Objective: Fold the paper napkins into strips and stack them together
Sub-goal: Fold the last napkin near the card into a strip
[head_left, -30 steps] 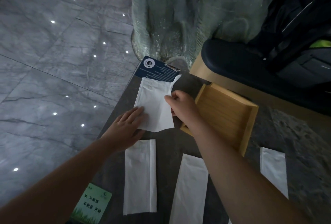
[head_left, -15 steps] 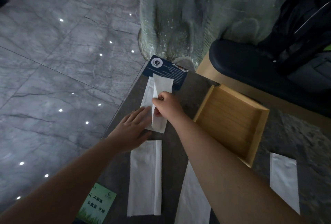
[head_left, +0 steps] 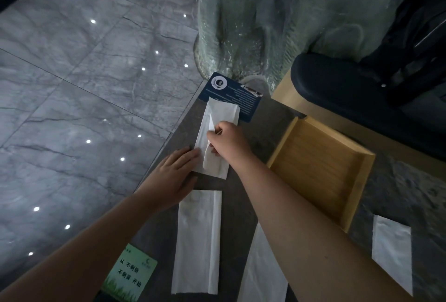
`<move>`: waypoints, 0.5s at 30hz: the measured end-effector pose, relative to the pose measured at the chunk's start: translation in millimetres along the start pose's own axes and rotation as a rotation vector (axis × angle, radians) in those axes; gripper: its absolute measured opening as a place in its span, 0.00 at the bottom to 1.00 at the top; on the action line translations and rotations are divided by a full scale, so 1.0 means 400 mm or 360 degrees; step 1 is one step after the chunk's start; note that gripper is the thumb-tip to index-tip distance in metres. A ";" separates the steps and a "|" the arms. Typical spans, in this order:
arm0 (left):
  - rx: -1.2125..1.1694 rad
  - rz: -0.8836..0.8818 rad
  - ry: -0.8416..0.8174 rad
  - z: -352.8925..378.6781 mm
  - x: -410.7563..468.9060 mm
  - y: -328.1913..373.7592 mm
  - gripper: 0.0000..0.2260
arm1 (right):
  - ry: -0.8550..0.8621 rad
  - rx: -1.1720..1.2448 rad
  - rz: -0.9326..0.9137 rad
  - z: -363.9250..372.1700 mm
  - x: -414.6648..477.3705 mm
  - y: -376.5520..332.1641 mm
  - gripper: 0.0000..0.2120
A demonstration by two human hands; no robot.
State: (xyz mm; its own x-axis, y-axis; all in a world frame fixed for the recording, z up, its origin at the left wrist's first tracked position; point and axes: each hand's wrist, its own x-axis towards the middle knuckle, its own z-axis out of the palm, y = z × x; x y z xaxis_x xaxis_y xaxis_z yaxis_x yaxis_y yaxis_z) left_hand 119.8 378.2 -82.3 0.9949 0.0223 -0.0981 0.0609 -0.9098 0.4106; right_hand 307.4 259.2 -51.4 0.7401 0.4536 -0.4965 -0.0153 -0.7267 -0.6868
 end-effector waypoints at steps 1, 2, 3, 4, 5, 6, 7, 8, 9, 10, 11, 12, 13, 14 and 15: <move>-0.0004 -0.0002 0.0000 0.000 0.000 0.000 0.27 | -0.0019 -0.0013 0.0003 0.001 0.000 -0.003 0.07; -0.0004 0.0002 -0.0004 -0.001 -0.001 -0.001 0.27 | -0.0042 -0.0011 0.0007 0.002 -0.001 -0.006 0.07; -0.0005 0.0008 -0.0007 0.000 -0.002 -0.002 0.27 | -0.0063 -0.0003 0.0013 0.005 -0.002 -0.009 0.08; -0.0007 0.0012 -0.0010 0.000 -0.003 -0.004 0.27 | -0.0074 0.0003 0.0014 0.007 -0.002 -0.011 0.10; -0.0009 0.0013 -0.0017 -0.001 -0.004 -0.005 0.26 | -0.0073 0.0005 0.0017 0.011 -0.002 -0.013 0.13; -0.0013 0.0016 -0.0027 -0.001 -0.004 -0.005 0.26 | -0.0067 0.0020 0.0029 0.014 -0.004 -0.014 0.17; -0.0012 0.0022 -0.0029 -0.001 -0.005 -0.005 0.26 | -0.0063 0.0045 0.0042 0.016 -0.003 -0.013 0.19; -0.0012 0.0028 -0.0024 -0.001 -0.004 -0.007 0.25 | -0.0062 0.0068 0.0054 0.018 -0.002 -0.012 0.20; -0.0019 0.0033 -0.0020 -0.003 -0.005 -0.009 0.25 | -0.0063 0.0084 0.0070 0.017 -0.001 -0.011 0.20; -0.0031 0.0035 -0.0023 -0.006 -0.005 -0.011 0.26 | -0.0066 0.0089 0.0086 0.015 -0.002 -0.012 0.20; -0.0037 0.0037 -0.0029 -0.008 -0.006 -0.014 0.26 | -0.0069 0.0088 0.0099 0.013 -0.002 -0.012 0.20; -0.0034 0.0042 -0.0033 -0.009 -0.005 -0.017 0.26 | -0.0072 0.0082 0.0102 0.011 0.000 -0.011 0.19; -0.0020 0.0047 -0.0031 -0.009 -0.006 -0.019 0.26 | -0.0079 0.0061 0.0101 0.009 0.001 -0.011 0.18; -0.0006 0.0047 -0.0031 -0.009 -0.007 -0.020 0.26 | -0.0088 0.0029 0.0097 0.006 0.001 -0.011 0.17; 0.0004 0.0037 -0.0032 -0.010 -0.008 -0.019 0.26 | -0.0095 -0.0014 0.0091 0.006 0.002 -0.010 0.16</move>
State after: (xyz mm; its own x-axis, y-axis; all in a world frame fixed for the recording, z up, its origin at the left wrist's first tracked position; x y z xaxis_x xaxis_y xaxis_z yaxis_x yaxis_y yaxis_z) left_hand 116.5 386.6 -81.6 0.9943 -0.0072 -0.1067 0.0376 -0.9109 0.4108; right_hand 306.6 263.6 -50.4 0.6969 0.4409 -0.5656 -0.0502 -0.7567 -0.6518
